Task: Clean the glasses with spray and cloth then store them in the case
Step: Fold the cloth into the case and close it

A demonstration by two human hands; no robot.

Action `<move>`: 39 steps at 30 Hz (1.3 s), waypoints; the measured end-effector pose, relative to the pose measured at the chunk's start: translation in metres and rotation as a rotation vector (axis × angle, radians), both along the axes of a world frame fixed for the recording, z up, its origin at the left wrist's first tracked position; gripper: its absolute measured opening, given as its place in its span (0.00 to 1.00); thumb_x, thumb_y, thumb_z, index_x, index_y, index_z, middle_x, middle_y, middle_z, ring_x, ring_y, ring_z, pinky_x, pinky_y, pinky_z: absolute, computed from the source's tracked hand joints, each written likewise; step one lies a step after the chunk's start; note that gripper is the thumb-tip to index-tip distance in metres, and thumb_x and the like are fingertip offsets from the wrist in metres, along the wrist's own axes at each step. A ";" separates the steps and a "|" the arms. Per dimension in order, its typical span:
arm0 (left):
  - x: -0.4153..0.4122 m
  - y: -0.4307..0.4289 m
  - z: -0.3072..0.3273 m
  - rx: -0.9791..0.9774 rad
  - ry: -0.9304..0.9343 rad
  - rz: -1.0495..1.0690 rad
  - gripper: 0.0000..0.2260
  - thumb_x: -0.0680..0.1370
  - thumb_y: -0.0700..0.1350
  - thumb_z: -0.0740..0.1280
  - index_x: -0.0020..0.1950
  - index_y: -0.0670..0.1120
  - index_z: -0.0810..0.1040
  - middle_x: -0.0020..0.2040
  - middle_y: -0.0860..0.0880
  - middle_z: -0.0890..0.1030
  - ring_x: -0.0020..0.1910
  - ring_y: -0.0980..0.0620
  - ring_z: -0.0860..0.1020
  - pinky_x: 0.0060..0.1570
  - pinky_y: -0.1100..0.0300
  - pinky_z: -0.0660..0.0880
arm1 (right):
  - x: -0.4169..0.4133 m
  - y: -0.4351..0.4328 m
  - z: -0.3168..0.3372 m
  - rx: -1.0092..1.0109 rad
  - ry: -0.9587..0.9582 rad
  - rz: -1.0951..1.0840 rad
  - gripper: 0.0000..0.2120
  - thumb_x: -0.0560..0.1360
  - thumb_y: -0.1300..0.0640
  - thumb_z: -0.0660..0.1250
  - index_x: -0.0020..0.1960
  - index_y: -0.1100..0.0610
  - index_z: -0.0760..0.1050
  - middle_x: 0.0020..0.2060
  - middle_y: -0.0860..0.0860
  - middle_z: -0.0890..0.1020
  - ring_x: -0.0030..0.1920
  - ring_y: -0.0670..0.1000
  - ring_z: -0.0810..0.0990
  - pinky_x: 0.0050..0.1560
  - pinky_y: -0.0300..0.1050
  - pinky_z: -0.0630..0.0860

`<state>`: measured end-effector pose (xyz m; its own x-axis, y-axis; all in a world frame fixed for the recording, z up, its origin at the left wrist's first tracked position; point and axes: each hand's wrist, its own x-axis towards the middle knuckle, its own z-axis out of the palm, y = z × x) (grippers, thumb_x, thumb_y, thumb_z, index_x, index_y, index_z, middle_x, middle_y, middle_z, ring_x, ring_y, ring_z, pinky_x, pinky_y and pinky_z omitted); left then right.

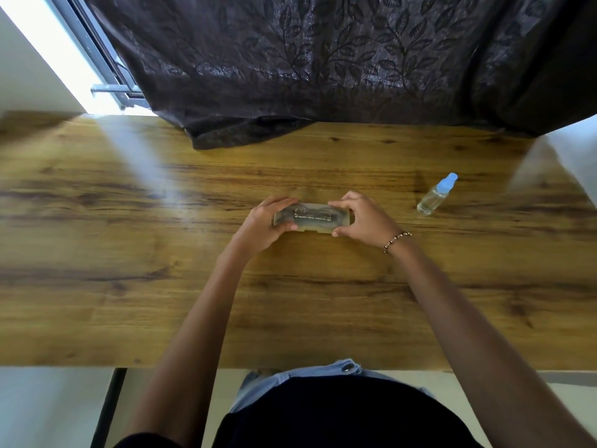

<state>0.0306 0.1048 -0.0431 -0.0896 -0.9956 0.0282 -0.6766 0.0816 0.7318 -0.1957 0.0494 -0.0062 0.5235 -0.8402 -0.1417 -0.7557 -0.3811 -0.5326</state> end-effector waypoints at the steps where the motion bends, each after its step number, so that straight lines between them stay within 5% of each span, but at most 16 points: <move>1: -0.001 0.000 0.000 -0.002 0.000 0.002 0.25 0.73 0.42 0.72 0.70 0.46 0.71 0.69 0.45 0.70 0.69 0.48 0.68 0.70 0.55 0.61 | 0.000 0.000 0.000 0.002 -0.006 -0.004 0.33 0.67 0.55 0.76 0.69 0.54 0.70 0.51 0.45 0.71 0.53 0.44 0.67 0.52 0.38 0.62; 5: -0.001 0.000 0.000 -0.003 -0.009 0.012 0.25 0.73 0.42 0.72 0.70 0.46 0.71 0.69 0.46 0.70 0.68 0.48 0.68 0.70 0.54 0.63 | -0.003 -0.001 -0.002 0.040 -0.038 -0.023 0.31 0.66 0.54 0.78 0.67 0.50 0.72 0.58 0.49 0.76 0.60 0.49 0.71 0.55 0.42 0.66; 8: 0.002 -0.001 0.001 0.017 0.011 -0.013 0.24 0.73 0.44 0.72 0.68 0.49 0.72 0.66 0.50 0.72 0.63 0.52 0.70 0.64 0.54 0.67 | -0.007 -0.005 0.000 0.122 -0.098 -0.048 0.29 0.64 0.54 0.78 0.63 0.45 0.74 0.59 0.46 0.77 0.54 0.47 0.74 0.53 0.44 0.72; 11: 0.008 -0.009 0.009 0.128 -0.004 -0.052 0.24 0.72 0.51 0.73 0.67 0.53 0.71 0.65 0.51 0.73 0.62 0.53 0.70 0.61 0.56 0.67 | -0.008 -0.009 0.008 0.198 -0.136 -0.067 0.29 0.63 0.54 0.79 0.61 0.43 0.75 0.55 0.41 0.75 0.52 0.47 0.76 0.49 0.42 0.74; 16: 0.004 -0.029 0.034 0.322 -0.005 -0.017 0.37 0.67 0.68 0.68 0.70 0.50 0.68 0.61 0.54 0.75 0.57 0.53 0.73 0.55 0.58 0.70 | -0.012 -0.019 0.019 0.340 -0.276 -0.103 0.29 0.62 0.53 0.80 0.60 0.42 0.76 0.60 0.44 0.76 0.60 0.47 0.73 0.60 0.47 0.72; 21: 0.002 -0.037 0.044 0.536 0.705 0.154 0.30 0.68 0.48 0.77 0.66 0.42 0.69 0.59 0.45 0.79 0.52 0.49 0.82 0.47 0.64 0.80 | -0.013 -0.023 0.019 0.553 -0.602 -0.237 0.28 0.63 0.55 0.78 0.61 0.46 0.75 0.61 0.51 0.75 0.58 0.51 0.79 0.54 0.48 0.80; 24: -0.004 -0.035 0.043 0.562 0.890 0.232 0.30 0.69 0.44 0.77 0.66 0.39 0.69 0.59 0.42 0.80 0.51 0.48 0.83 0.50 0.62 0.80 | -0.012 -0.024 0.014 0.670 -0.804 -0.391 0.24 0.68 0.59 0.75 0.62 0.53 0.73 0.59 0.56 0.77 0.55 0.51 0.81 0.52 0.45 0.81; 30: -0.020 -0.035 0.039 0.577 1.028 0.376 0.38 0.64 0.43 0.80 0.68 0.39 0.64 0.57 0.40 0.78 0.47 0.47 0.84 0.43 0.62 0.81 | -0.003 -0.022 0.011 0.860 -1.001 -0.554 0.31 0.69 0.66 0.74 0.68 0.64 0.66 0.60 0.61 0.78 0.52 0.55 0.83 0.46 0.45 0.82; 39: -0.030 -0.041 0.037 0.599 1.010 0.425 0.39 0.64 0.41 0.80 0.69 0.40 0.63 0.59 0.39 0.77 0.45 0.48 0.84 0.45 0.60 0.81 | -0.006 -0.027 0.005 0.857 -1.013 -0.600 0.21 0.70 0.70 0.71 0.61 0.65 0.70 0.52 0.59 0.80 0.52 0.56 0.82 0.44 0.48 0.83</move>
